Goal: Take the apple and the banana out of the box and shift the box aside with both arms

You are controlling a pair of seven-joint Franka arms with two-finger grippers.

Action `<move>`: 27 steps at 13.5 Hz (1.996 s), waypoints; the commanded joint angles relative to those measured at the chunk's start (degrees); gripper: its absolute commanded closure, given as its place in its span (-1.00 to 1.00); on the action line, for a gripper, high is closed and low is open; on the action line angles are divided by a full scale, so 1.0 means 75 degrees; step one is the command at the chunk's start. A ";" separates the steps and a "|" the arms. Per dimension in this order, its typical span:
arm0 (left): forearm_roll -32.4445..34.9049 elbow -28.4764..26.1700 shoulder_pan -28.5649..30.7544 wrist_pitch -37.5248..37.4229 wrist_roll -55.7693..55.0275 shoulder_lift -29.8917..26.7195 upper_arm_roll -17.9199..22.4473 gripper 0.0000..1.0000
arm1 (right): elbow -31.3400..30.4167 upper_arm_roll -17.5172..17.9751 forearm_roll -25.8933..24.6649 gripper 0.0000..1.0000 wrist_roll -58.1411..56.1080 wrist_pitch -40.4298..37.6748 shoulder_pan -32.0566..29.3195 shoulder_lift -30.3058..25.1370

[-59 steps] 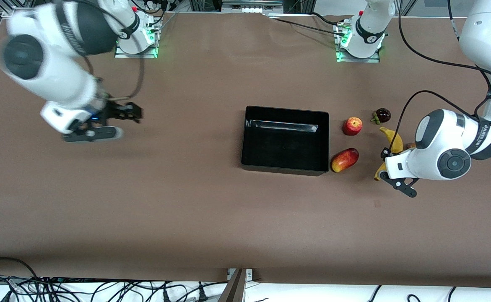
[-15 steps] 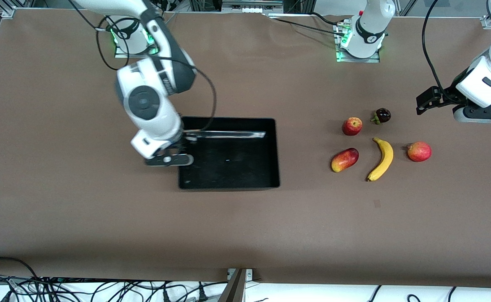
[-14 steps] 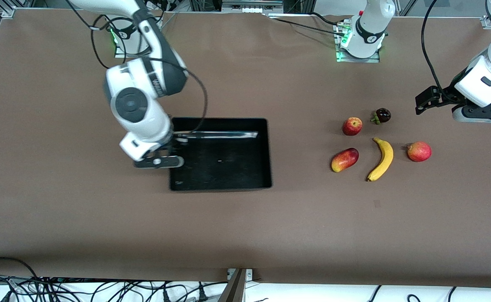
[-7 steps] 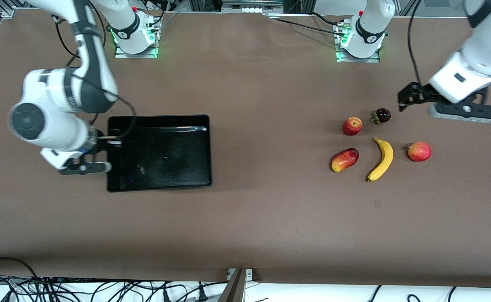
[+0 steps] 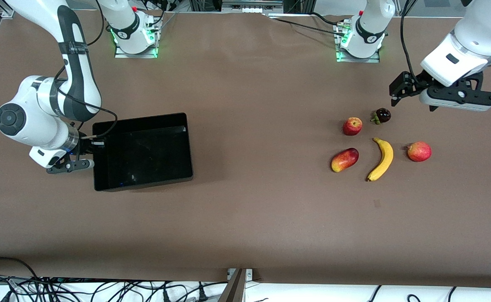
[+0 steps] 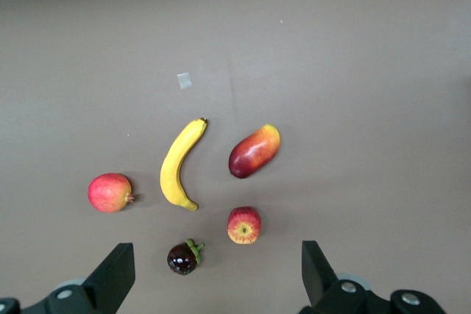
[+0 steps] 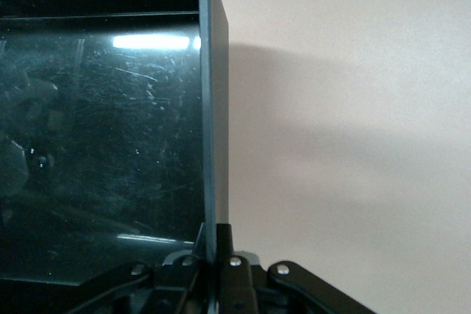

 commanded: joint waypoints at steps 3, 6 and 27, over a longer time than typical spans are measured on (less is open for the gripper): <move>0.0013 0.0299 0.0164 0.0316 -0.0872 0.0724 -0.0015 -1.00 | -0.1277 -0.0176 0.0696 1.00 -0.0898 0.1177 -0.0039 -0.0439; 0.0013 0.0299 0.0176 0.0293 -0.0908 0.0690 -0.0003 -1.00 | -0.1629 -0.0176 0.0906 1.00 -0.0898 0.1600 -0.0040 -0.0369; -0.0081 0.0943 0.0258 -0.1160 -0.0791 0.0596 -0.0261 -1.00 | 0.2270 -0.0083 -0.0390 -1.00 0.1934 -0.3071 0.0873 -0.0929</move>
